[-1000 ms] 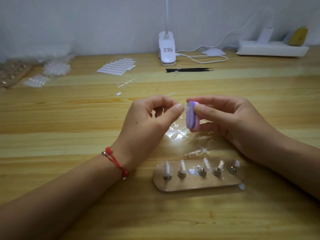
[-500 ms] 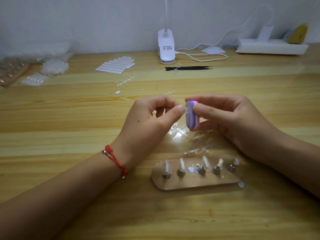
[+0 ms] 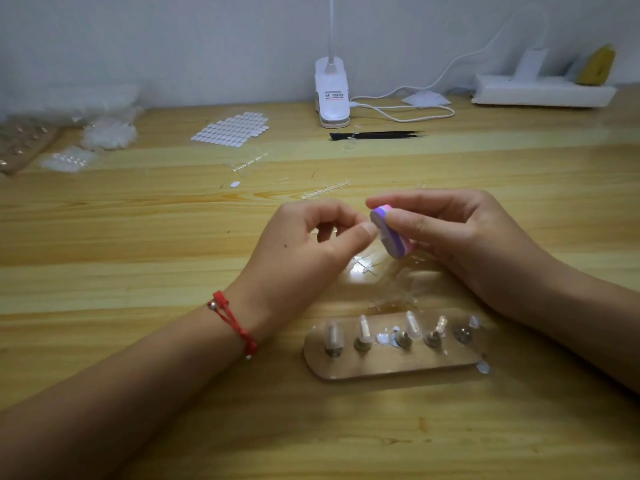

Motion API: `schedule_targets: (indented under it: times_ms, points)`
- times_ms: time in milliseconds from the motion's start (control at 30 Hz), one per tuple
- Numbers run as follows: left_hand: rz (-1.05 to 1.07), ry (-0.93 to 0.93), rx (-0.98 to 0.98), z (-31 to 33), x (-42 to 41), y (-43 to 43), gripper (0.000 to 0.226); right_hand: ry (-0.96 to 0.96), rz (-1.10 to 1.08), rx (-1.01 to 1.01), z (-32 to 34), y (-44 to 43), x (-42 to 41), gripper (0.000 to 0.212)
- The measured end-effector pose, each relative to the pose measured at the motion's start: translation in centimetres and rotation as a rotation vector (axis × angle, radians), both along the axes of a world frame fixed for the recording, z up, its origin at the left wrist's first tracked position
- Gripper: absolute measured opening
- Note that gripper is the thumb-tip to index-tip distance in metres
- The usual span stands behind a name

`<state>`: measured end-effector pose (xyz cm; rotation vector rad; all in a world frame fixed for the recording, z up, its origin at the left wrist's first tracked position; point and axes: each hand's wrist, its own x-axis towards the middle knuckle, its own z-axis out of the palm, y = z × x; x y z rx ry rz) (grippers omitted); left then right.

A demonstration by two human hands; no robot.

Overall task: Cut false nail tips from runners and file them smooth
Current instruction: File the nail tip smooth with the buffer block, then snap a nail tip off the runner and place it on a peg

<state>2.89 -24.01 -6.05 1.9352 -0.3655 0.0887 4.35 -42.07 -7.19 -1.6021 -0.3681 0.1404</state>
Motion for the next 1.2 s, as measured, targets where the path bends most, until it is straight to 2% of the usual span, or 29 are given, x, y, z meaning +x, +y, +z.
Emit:
schedule_targets:
  times_ms: [233, 333, 400, 467, 567, 700, 833, 967, 1033, 1133, 1200]
  points:
    - [-0.012, -0.018, 0.006, -0.2, 0.0, -0.2, 0.015, -0.011, -0.001, -0.023, 0.1, 0.0, -0.1, 0.021]
    - [-0.076, -0.073, 0.049, -0.1, -0.7, -0.9, 0.011, 0.007, -0.028, 0.040, 0.5, 0.2, -0.2, 0.021]
    - [-0.066, -0.080, -0.011, 0.0, -0.7, -0.8, 0.011, 0.067, -0.055, 0.132, 1.0, 0.1, -0.1, 0.018]
    - [-0.002, -0.007, -0.142, 0.3, -0.4, -0.4, 0.009, 0.140, -0.058, 0.185, 1.4, -0.1, -0.2, 0.024]
    - [0.027, 0.126, -0.318, 0.4, -0.3, -0.3, 0.022, 0.109, 0.006, 0.091, 1.3, 0.1, -0.3, 0.008]
    - [-0.018, 0.177, -0.358, 0.6, -0.8, -0.7, 0.025, 0.009, -0.014, 0.017, 1.0, 0.2, -0.5, 0.020]
    - [-0.001, 0.119, -0.225, 0.5, -0.6, -0.4, 0.019, 0.065, 0.012, 0.054, 1.0, 0.1, -0.3, 0.017]
    - [0.023, -0.293, 0.145, 1.0, -0.3, 0.3, 0.018, 0.105, 0.144, 0.006, 1.1, -0.3, -0.1, 0.020]
    - [-0.005, -0.458, 0.268, 1.4, -0.3, 0.5, 0.020, 0.105, 0.179, -0.039, 1.0, -0.5, 0.0, 0.022]
    - [-0.013, -0.471, 0.273, 2.0, -0.5, 0.7, 0.021, 0.098, 0.160, -0.030, 1.0, -0.6, 0.1, 0.020]
    - [-0.063, -0.418, 0.226, 2.4, -1.0, 0.8, 0.023, 0.130, 0.095, 0.072, 1.1, -0.8, 0.4, 0.021]
